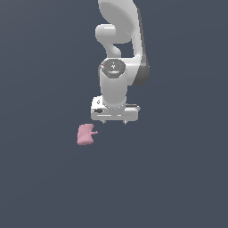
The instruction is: Pick up the object and move it to a goal position.
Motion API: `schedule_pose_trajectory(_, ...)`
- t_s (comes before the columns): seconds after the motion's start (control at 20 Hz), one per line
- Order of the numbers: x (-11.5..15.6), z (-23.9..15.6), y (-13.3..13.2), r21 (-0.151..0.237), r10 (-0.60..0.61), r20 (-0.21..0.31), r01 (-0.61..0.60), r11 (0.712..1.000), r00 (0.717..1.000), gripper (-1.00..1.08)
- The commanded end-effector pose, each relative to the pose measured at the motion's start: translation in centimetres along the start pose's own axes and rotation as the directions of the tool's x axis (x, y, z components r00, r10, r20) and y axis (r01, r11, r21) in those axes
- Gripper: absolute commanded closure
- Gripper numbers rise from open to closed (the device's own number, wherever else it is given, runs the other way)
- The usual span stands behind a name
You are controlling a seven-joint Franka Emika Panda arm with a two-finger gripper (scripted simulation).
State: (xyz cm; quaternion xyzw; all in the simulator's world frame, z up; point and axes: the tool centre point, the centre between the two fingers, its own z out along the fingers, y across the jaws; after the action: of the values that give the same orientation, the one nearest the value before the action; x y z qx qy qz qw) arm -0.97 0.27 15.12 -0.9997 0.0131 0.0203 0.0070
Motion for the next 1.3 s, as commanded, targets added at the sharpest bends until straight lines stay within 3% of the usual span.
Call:
schedule_pose_trajectory(0.0,0.0,0.0,0.0,0.0,0.0,0.0,0.0,1.0,1.0,-0.2)
schedule_pose_trajectory(0.65,0.6,-0.9,1.1,-0.013,0.022,-0.018,-0.022,1.0,1.0,-0.2)
schedule_pose_trajectory(1.0,0.6,-0.2,1.6,-0.012,0.117,-0.016,-0.117,0.993,0.993,-0.2)
schedule_pose_trajectory(1.25,0.6,0.7,2.2,-0.012,0.228,-0.014,-0.228,0.974,0.974,-0.2)
